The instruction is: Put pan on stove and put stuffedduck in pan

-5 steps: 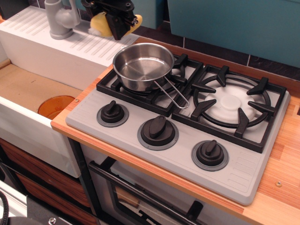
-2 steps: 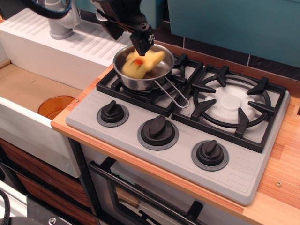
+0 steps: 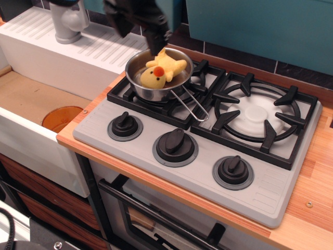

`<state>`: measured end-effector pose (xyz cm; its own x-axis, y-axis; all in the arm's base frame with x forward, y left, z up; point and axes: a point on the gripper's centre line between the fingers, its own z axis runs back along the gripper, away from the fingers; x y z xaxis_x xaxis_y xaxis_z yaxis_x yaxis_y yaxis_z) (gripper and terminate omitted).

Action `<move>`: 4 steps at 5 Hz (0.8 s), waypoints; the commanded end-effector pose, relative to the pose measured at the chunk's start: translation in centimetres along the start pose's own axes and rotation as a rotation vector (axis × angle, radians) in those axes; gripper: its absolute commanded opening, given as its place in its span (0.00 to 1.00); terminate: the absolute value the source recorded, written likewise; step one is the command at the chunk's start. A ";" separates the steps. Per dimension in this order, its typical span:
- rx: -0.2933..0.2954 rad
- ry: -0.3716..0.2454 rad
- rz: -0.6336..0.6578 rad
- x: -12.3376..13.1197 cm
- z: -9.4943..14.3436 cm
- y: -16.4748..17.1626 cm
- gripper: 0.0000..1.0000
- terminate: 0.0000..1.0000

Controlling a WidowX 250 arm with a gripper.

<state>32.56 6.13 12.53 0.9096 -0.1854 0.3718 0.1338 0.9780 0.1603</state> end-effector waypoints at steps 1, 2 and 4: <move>0.019 0.012 0.017 2.8 2.6 -1.3 1.00 0.00; -0.020 0.011 0.036 3.0 2.7 -1.7 1.00 0.00; -0.094 0.018 0.060 3.0 2.2 -2.1 1.00 0.00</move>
<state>32.93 3.48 13.97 0.9417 -0.1219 0.3135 0.1167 0.9925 0.0354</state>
